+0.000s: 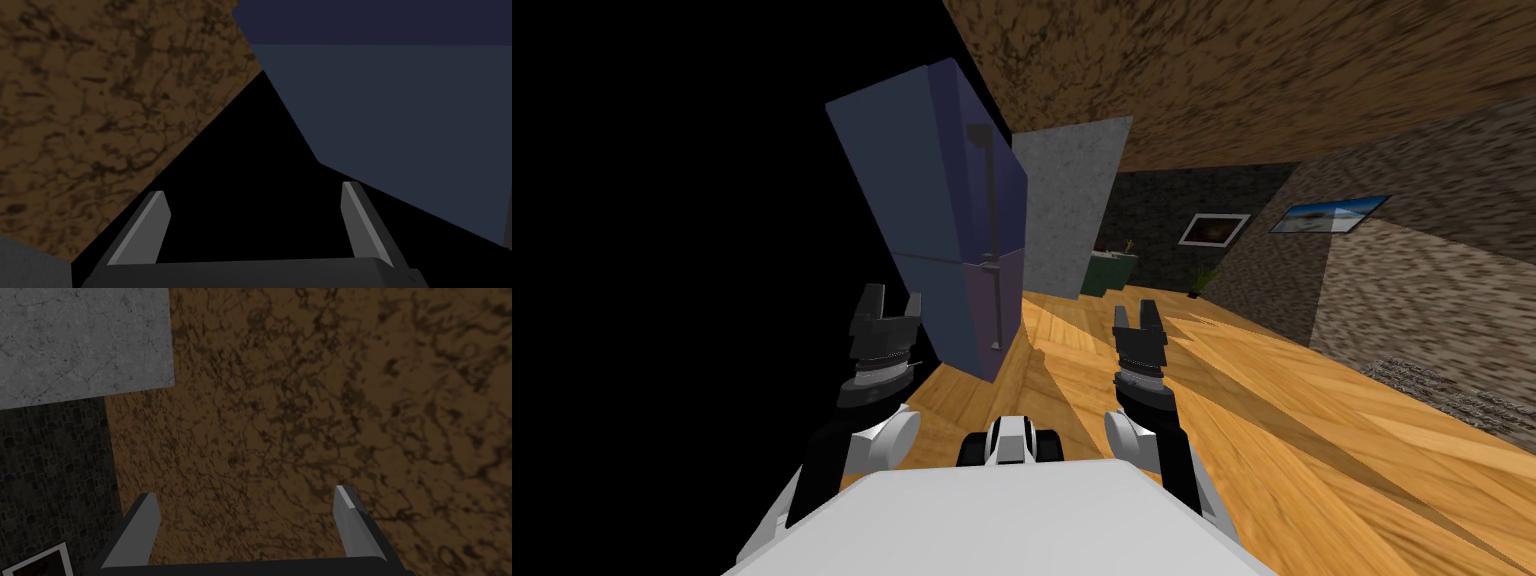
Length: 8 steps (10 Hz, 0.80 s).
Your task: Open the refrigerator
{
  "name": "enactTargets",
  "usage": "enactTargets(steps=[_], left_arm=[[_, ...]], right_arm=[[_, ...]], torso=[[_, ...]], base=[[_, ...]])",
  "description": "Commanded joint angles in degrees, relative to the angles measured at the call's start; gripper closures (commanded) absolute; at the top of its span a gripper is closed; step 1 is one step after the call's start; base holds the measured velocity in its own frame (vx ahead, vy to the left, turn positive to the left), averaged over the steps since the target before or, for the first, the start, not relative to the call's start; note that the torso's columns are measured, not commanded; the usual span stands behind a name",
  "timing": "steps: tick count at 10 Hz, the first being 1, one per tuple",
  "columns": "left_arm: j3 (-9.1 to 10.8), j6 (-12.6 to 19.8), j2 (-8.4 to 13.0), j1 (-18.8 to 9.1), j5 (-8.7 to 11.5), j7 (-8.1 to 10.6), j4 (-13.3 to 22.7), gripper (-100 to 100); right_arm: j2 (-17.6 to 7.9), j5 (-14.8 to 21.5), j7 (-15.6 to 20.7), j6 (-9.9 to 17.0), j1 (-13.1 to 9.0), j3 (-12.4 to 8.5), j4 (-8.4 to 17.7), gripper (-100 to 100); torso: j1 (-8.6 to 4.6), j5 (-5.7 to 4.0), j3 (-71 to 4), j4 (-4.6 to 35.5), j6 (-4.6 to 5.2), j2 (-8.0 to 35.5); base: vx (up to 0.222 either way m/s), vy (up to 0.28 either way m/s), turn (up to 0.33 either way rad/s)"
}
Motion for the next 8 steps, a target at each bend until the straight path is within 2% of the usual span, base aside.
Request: enactTargets(steps=[1,3,4,8], left_arm=[[-0.03,3.95,1.62,-0.61,0.04,0.48,-0.57,-100],[-0.08,7.4,2.25,-1.33,0.05,0.88,-1.05,-100],[-0.08,7.59,2.25,-1.33,0.05,0.88,-1.05,-100],[-0.16,13.56,2.71,-2.49,0.08,1.53,-1.98,-100]], right_arm=[[0.0,0.0,0.0,0.0,0.0,0.0,0.0,0],[0.0,0.0,0.0,0.0,0.0,0.0,0.0,0],[0.0,0.0,0.0,0.0,0.0,0.0,0.0,0],[0.0,0.0,0.0,0.0,0.0,0.0,0.0,0]], torso=[[0.0,0.0,-0.01,0.06,-0.01,0.1],[-0.02,-0.01,0.01,0.1,0.0,0.17],[-0.01,0.0,0.02,0.11,-0.01,0.18],[-0.02,-0.01,0.0,0.1,-0.01,0.16]], base=[[0.061,-0.005,-0.021],[0.061,-0.004,-0.027],[0.042,-0.002,-0.01],[0.045,-0.004,-0.019]])
